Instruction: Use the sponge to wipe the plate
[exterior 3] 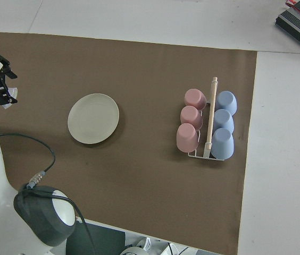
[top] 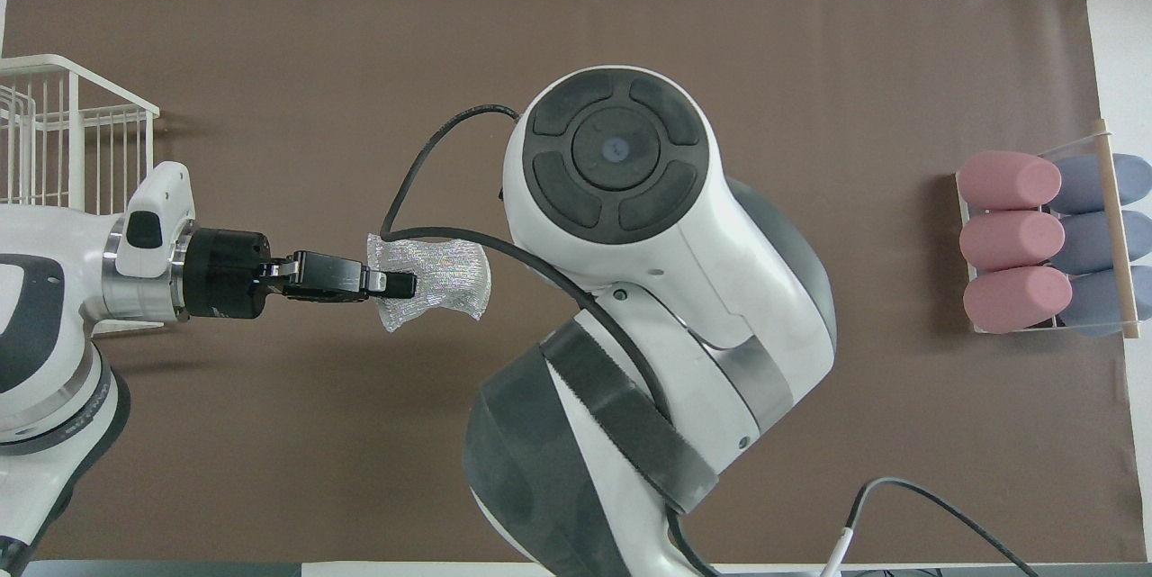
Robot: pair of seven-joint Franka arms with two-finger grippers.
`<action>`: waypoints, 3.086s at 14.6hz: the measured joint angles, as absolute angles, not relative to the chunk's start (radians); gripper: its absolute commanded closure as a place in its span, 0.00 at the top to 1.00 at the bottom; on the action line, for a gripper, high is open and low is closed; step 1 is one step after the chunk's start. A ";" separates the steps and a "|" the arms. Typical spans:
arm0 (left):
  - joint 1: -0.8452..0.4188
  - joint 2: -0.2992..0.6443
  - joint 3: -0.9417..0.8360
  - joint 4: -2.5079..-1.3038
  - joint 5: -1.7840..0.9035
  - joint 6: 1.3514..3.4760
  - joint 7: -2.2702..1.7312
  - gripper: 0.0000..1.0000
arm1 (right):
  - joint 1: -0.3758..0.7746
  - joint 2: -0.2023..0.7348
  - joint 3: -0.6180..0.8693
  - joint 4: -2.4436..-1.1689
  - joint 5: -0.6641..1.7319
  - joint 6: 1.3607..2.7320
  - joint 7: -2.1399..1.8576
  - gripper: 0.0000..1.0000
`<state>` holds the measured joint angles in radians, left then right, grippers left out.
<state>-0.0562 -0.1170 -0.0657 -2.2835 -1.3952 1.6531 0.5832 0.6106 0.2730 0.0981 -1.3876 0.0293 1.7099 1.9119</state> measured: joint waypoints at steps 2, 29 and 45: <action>-0.065 -0.119 -0.066 -2.284 -1.405 1.652 0.588 0.00 | 0.619 0.265 0.099 -1.408 0.091 1.710 1.940 1.00; -0.088 -0.121 -0.067 -2.288 -1.410 1.634 0.594 0.00 | 0.634 0.255 0.101 -1.490 0.174 1.873 1.998 0.03; -0.085 -0.122 -0.063 -2.288 -1.388 1.633 0.594 1.00 | 0.542 0.199 0.092 -1.688 0.152 1.967 1.763 0.00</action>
